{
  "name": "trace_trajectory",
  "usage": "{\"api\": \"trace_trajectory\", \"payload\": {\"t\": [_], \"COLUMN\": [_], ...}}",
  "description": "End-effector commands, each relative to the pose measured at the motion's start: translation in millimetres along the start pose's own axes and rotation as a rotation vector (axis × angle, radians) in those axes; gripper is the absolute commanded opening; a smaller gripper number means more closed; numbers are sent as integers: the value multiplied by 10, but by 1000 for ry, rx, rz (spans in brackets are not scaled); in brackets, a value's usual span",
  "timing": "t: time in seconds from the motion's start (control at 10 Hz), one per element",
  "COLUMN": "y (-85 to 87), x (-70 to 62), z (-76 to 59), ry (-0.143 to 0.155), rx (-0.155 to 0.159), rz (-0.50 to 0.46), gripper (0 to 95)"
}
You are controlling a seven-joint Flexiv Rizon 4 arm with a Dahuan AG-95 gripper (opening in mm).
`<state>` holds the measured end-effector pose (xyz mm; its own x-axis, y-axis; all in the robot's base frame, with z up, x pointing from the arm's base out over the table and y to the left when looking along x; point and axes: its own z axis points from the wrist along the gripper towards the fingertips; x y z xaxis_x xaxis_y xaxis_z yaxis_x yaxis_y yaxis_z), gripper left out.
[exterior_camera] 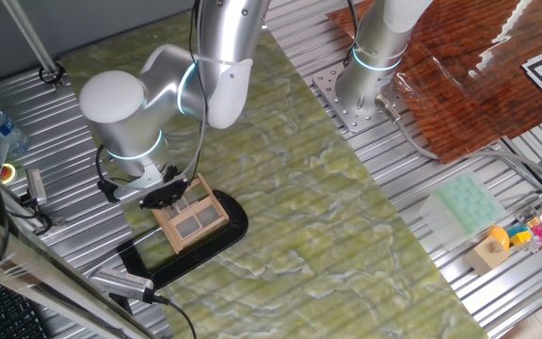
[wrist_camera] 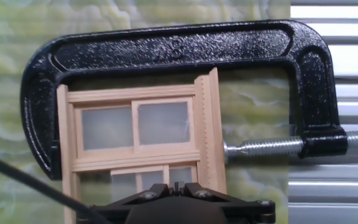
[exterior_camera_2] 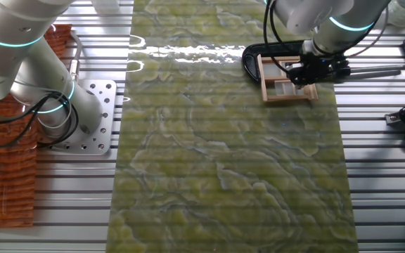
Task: Close a sliding window
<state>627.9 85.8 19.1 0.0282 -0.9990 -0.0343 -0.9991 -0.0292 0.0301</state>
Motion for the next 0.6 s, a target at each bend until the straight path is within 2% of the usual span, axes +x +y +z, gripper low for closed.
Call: {"api": "trace_trajectory", "payload": {"t": [0.1, 0.6], "y": [13, 56], "x": [3, 19], "z": [-9, 10], "ry": [2, -3], "rx": [-3, -7], "rz": [20, 34], "gripper": [0, 0]}}
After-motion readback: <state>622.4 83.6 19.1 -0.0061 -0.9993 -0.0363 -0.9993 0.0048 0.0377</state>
